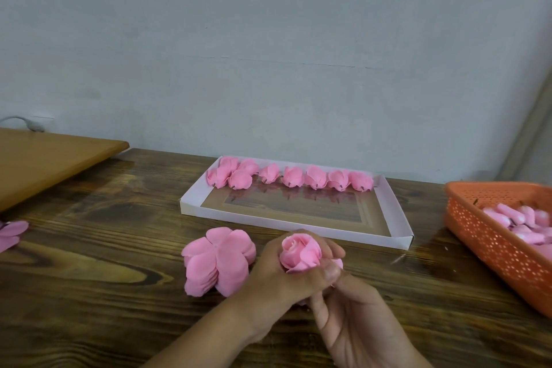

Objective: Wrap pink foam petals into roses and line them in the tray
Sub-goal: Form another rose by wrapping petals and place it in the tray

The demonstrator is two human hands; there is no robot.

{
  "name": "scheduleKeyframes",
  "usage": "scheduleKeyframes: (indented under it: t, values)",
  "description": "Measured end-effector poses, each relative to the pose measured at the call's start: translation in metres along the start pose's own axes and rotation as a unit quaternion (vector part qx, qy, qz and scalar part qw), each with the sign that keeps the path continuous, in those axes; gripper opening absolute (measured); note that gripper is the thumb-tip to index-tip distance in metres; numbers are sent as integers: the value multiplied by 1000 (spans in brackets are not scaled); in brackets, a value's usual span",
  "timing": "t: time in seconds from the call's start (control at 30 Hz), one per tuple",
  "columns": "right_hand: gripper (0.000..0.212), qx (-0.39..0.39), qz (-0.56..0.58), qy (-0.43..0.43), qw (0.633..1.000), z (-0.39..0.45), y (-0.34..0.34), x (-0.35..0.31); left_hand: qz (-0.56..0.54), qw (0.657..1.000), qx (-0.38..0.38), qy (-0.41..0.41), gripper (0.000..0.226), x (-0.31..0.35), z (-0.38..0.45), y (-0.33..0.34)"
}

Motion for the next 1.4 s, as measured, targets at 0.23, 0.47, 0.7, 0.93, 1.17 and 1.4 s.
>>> scheduleKeyframes:
  t: [0.23,0.47,0.7,0.93,1.17,1.4]
  values:
    - [35,-39,-169,13,985,-1,-1,5,-39,997,35,-55,32,2,-1,-6]
    - [50,-130,-741,-324,574,-13,-5,-5,-163,976,6,-146,49,-8,6,-5]
    - [10,-134,-824,-345,430,-11,-2,-10,-162,975,38,-146,55,-13,7,-3]
    - [22,-136,-738,-320,579,-9,-8,-6,-95,989,-1,-118,47,-10,3,-1]
    - [31,-85,-547,-121,824,-5,-4,0,-202,967,13,-153,38,-12,6,-5]
    - [25,28,-138,121,983,-7,1,20,-276,948,32,-155,40,-10,5,-1]
Point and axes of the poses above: each hand's wrist, its own z-axis towards the middle knuckle, its own y-axis out of the palm, x = y × z, the point moved 3 cm from there along z, towards the middle knuckle, and after that the axes turned 15 degrees about -y, right-handed, at the moved point
